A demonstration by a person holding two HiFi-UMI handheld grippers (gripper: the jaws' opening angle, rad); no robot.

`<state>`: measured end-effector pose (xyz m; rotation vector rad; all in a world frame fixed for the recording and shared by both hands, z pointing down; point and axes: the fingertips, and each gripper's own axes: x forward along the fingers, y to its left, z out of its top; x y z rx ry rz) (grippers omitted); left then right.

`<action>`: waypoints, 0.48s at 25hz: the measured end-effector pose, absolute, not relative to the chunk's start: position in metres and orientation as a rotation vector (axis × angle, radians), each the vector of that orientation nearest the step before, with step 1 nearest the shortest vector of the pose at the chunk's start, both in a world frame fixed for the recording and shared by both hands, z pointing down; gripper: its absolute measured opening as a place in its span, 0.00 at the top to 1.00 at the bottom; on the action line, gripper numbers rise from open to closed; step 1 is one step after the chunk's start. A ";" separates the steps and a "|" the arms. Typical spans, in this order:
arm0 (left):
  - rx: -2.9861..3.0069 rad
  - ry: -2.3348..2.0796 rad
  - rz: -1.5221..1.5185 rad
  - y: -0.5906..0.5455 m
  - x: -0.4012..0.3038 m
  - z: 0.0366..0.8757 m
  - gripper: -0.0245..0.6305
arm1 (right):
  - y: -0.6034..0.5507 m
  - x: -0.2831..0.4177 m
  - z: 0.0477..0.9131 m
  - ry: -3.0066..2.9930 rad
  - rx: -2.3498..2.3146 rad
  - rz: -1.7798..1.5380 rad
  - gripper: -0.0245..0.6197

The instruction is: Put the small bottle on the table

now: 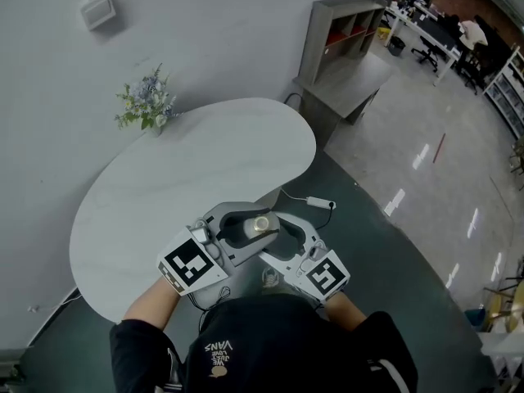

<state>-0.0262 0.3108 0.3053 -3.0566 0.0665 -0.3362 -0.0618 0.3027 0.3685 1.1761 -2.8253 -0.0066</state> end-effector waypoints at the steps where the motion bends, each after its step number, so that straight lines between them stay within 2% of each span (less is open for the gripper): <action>1: -3.053 0.093 -0.337 0.305 -0.019 0.306 0.72 | 0.297 -0.054 0.369 -2.835 1.153 -0.017 0.55; 12: -3.034 0.238 -0.390 0.223 0.015 0.320 0.72 | 0.218 -0.023 0.383 -2.865 1.017 0.000 0.55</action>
